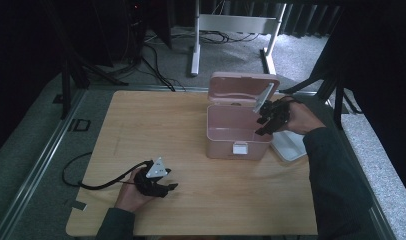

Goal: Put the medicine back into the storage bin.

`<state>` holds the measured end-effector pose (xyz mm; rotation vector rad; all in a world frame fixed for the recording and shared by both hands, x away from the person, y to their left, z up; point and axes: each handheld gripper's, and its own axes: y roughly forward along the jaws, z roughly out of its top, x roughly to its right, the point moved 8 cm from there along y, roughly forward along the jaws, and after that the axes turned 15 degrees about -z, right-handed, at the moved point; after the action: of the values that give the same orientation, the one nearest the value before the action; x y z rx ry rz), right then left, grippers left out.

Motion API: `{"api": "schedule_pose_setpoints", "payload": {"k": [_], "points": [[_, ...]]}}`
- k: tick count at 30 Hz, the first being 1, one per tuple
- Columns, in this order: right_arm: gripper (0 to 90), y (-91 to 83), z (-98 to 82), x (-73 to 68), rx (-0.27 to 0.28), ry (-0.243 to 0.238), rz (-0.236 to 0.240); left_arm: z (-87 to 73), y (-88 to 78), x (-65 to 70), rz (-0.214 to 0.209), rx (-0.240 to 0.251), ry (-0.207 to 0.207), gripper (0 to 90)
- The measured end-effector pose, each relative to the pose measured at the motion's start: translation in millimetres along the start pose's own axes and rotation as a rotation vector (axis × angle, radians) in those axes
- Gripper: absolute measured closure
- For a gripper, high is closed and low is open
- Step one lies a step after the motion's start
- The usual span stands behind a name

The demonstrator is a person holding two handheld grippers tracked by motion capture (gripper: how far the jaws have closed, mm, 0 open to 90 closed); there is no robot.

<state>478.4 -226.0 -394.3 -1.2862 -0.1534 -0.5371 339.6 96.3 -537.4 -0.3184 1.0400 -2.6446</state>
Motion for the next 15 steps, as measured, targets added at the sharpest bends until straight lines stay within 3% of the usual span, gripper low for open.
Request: {"api": "schedule_pose_setpoints", "payload": {"k": [4,15], "points": [[53.9,-4.3,-12.5,4.3,-0.006,0.033,-0.019,0.1,-0.5,0.0,0.000,0.001,0.001,41.4],[56.7,-16.5,-56.4,20.4,0.006,0.183,-0.058,-0.3,0.5,0.0,-0.002,-0.001,-0.001,41.4]]}}
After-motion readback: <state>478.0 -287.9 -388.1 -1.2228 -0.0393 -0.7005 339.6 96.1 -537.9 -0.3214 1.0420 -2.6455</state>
